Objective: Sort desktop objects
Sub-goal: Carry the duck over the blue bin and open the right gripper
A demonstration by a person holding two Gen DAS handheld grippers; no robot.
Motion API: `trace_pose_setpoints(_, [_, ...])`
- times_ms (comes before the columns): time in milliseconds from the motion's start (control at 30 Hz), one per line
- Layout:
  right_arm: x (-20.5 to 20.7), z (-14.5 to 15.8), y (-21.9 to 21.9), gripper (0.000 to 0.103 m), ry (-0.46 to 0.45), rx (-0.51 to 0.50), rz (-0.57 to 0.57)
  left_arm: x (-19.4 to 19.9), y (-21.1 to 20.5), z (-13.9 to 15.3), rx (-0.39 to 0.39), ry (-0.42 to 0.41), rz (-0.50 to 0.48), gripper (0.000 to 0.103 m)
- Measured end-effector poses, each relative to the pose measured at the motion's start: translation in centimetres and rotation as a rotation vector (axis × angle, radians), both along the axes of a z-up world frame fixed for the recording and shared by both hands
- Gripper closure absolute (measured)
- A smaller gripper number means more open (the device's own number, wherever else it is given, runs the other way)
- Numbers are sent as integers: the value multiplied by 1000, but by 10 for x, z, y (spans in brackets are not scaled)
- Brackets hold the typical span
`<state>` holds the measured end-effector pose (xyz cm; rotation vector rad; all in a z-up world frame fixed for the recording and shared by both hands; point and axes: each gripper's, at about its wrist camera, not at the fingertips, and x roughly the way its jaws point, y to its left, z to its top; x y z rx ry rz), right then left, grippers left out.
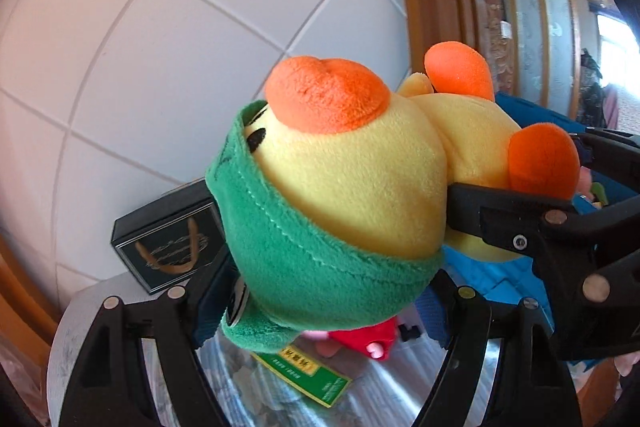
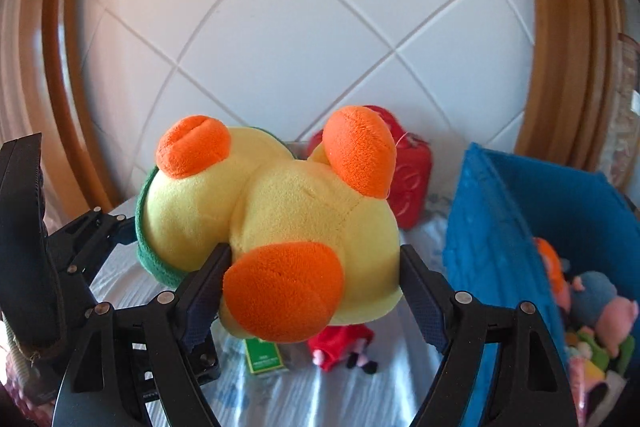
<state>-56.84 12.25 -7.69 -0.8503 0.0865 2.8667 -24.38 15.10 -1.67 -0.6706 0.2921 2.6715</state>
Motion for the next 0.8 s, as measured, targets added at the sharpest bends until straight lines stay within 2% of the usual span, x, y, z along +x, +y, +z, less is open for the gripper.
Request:
trace_pose_setpoints(267, [111,36,85,21,50,54,-275,35,135,34,18,36,-263,23])
trace_pose_setpoints(467, [180,38,152,21,43,62,-446,49,222,31,2,-5,-415,22])
trace_pose_setpoints(700, [218,20,209,18,4,10,-562,57,284,13,-79,-101,-494,18])
trace_pose_setpoints(800, [230,6,225,8,-22,-30,-599,59,303,6,-118,-114,-496,17])
